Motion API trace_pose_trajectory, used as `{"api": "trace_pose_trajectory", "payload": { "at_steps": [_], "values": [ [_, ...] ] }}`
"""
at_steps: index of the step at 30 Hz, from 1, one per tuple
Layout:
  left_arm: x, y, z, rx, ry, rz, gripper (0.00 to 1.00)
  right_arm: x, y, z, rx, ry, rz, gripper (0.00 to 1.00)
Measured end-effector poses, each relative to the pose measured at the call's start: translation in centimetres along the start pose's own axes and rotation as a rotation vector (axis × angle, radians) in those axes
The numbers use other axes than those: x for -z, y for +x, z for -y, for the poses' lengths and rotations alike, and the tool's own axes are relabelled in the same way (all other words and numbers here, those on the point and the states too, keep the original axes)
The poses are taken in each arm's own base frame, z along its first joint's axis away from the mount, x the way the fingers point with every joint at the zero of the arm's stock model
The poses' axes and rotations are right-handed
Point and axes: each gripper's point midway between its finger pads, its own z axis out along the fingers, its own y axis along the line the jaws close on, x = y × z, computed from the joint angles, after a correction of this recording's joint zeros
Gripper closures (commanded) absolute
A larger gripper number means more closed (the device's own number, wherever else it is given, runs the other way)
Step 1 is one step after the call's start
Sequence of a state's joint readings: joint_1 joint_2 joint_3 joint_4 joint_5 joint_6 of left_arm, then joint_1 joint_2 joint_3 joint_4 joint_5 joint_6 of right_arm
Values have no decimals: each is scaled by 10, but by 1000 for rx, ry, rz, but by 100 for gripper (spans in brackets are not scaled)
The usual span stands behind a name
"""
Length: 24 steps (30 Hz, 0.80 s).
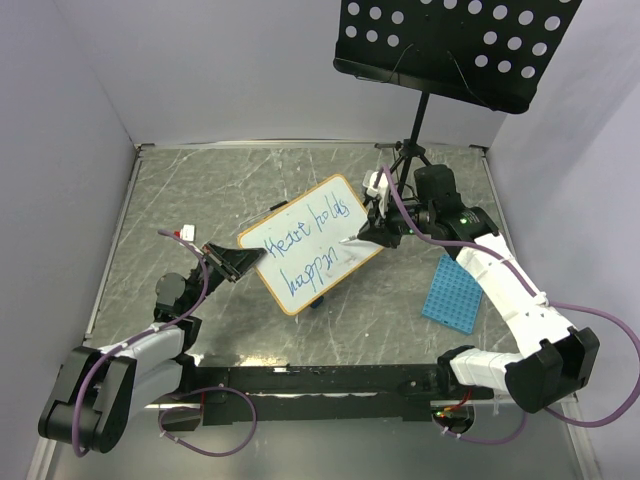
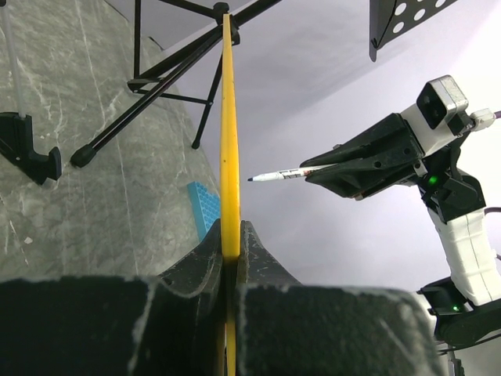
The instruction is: Write a sentence on the whiteboard
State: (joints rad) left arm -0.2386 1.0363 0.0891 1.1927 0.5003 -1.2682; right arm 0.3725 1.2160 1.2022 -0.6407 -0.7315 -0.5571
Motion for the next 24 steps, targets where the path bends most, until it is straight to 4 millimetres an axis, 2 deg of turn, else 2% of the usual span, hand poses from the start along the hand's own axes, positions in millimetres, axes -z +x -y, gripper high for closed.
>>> {"api": "trace_pose_trajectory", "payload": {
  "at_steps": [24],
  "values": [
    [0,0,0,1,-1,0,99,-15,14,-9,-24,-59,-54,100]
  ]
}}
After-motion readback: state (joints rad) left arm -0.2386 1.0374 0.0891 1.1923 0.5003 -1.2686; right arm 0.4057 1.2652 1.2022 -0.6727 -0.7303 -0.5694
